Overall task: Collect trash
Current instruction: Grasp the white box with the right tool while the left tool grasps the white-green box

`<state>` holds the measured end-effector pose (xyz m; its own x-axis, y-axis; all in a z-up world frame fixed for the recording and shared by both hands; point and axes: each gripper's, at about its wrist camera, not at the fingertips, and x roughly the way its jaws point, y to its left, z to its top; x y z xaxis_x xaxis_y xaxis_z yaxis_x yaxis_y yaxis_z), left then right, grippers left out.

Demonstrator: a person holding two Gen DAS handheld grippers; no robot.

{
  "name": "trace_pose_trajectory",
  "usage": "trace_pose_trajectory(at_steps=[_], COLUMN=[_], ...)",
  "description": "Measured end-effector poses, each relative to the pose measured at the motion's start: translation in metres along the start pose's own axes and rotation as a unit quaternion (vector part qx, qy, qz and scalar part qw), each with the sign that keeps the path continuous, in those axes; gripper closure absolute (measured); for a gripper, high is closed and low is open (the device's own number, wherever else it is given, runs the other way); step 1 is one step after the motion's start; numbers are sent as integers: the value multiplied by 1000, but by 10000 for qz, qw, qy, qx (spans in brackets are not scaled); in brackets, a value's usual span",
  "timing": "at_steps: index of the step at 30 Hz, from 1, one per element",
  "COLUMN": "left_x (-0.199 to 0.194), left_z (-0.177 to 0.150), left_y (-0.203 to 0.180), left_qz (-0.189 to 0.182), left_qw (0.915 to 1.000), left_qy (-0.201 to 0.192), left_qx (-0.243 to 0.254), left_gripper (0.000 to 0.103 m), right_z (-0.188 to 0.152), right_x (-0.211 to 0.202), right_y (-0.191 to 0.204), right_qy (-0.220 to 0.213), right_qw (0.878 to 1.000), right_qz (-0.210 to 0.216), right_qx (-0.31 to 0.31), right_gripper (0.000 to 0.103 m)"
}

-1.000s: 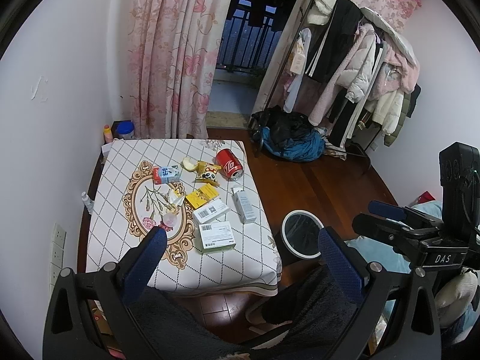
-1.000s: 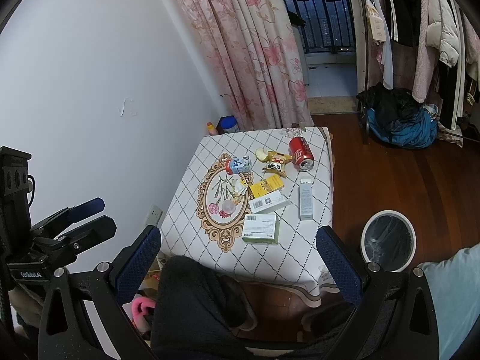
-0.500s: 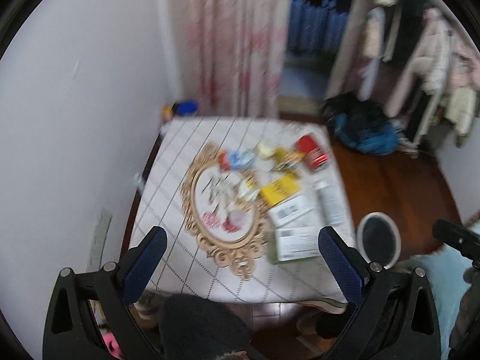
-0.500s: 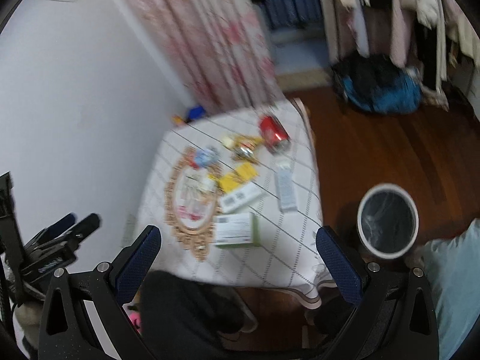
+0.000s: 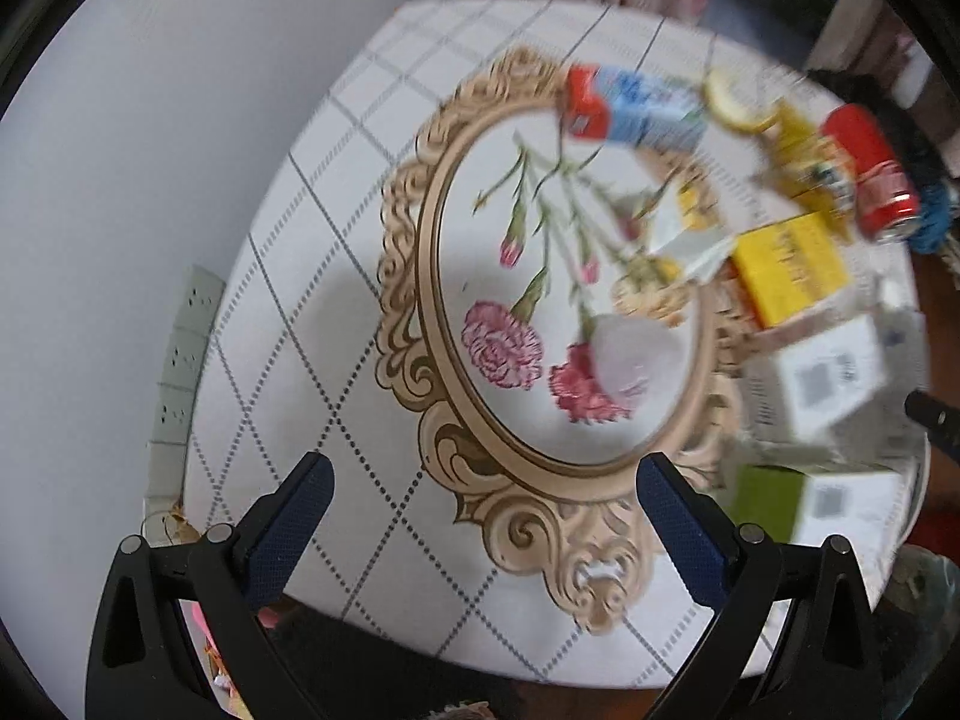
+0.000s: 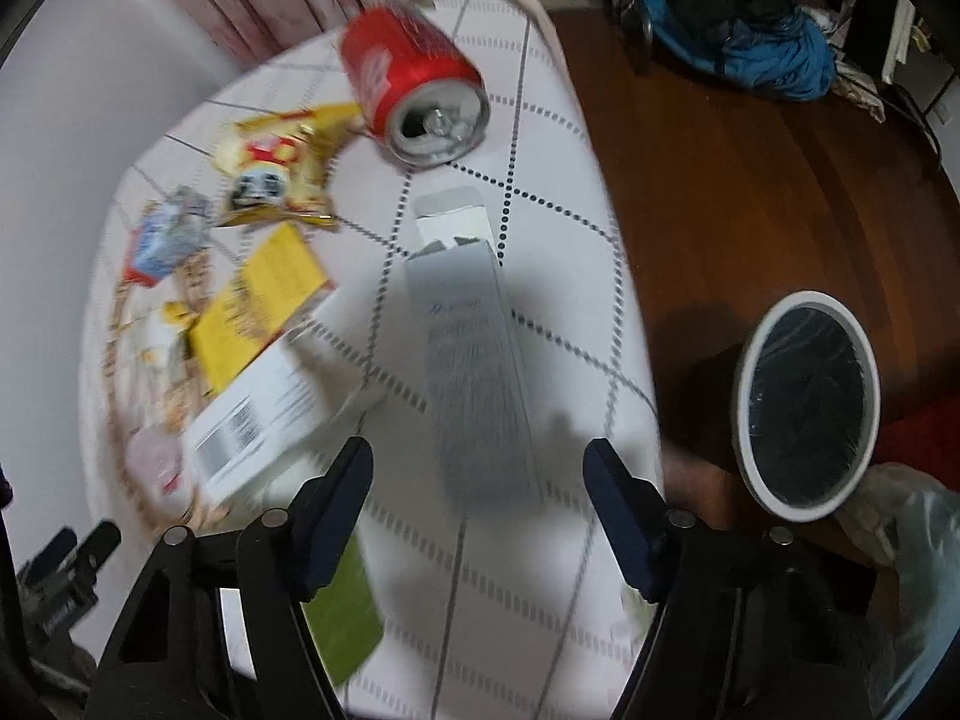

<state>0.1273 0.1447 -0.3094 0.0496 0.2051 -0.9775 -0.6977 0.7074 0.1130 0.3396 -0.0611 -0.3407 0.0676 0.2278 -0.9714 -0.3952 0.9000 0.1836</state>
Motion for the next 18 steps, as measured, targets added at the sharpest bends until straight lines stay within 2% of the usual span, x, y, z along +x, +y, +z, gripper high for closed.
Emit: trace_pose_trajectory(at_steps=[2, 3, 4, 8, 13, 18], left_x=[9, 9, 9, -17, -61, -53], left_z=[1, 0, -1, -9, -34, -41], left_y=[1, 1, -1, -20, -65, -121], left_qz=[38, -4, -47, -339, -987, -1103], left_qw=[9999, 9999, 9999, 9994, 9943, 9896], left_qy=[87, 97, 98, -31, -174, 76], left_qx=[-89, -126, -131, 5, 368, 925], left_gripper=[0, 0, 0, 0, 0, 0], right_z=[11, 14, 16, 1, -54, -83], right_x=[19, 24, 22, 15, -9, -29], right_y=[4, 5, 7, -3, -37, -71], right_qy=[78, 64, -10, 115, 68, -100], right_qw=[9999, 9998, 9997, 9994, 9996, 9989], right_qz=[84, 57, 121, 302, 251, 178], right_qx=[-90, -155, -205, -146, 66, 428], right_gripper=[55, 55, 64, 64, 64, 64])
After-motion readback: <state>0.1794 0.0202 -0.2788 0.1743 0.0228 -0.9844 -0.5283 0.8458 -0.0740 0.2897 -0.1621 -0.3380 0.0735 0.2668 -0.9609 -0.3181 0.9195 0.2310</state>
